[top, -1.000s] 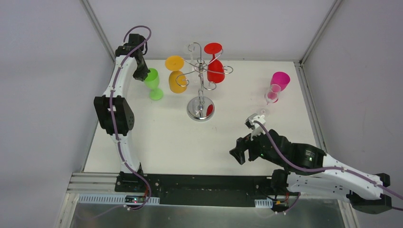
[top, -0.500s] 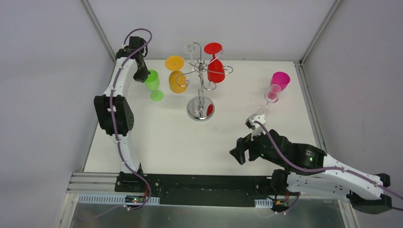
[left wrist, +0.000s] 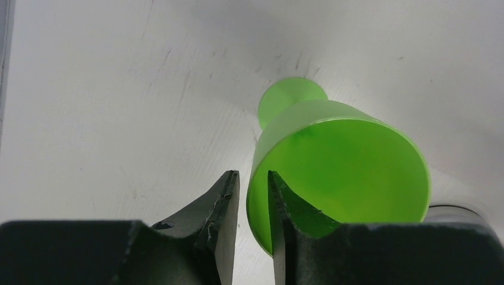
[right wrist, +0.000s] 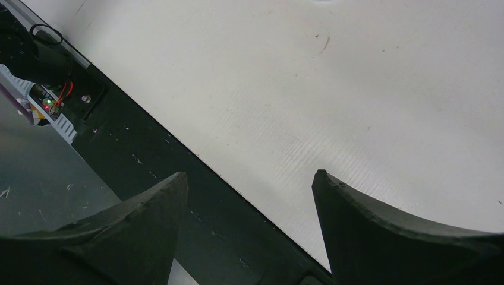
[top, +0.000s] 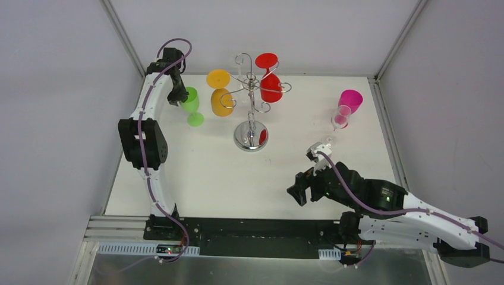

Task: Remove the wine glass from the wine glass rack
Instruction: Place the wine glass at the center of the board, then pick up the wine glass from the wine rack.

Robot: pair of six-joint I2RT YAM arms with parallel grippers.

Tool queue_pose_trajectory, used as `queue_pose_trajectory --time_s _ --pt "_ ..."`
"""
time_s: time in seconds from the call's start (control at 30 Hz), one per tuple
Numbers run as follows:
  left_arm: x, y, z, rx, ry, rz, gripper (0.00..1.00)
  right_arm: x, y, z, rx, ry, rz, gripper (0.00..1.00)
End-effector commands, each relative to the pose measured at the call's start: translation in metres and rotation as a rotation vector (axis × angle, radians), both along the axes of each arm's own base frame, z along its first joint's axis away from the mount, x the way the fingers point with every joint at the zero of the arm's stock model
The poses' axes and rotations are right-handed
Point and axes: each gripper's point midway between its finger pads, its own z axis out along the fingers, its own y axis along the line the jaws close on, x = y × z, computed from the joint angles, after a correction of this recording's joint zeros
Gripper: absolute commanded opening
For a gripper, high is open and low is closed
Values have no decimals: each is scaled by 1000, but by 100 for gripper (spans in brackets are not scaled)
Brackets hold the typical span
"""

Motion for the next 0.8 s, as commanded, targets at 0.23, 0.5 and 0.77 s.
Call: queue_pose_trajectory --time_s 0.23,0.5,0.77 --pt "-2 1 51 -6 -110 -40 37 2 8 5 26 -7 3 81" --pt "-9 -2 87 -16 -191 -56 46 2 10 5 34 3 -1 81" --pt "-24 -11 120 -67 -252 -78 52 3 13 10 52 17 -22 81"
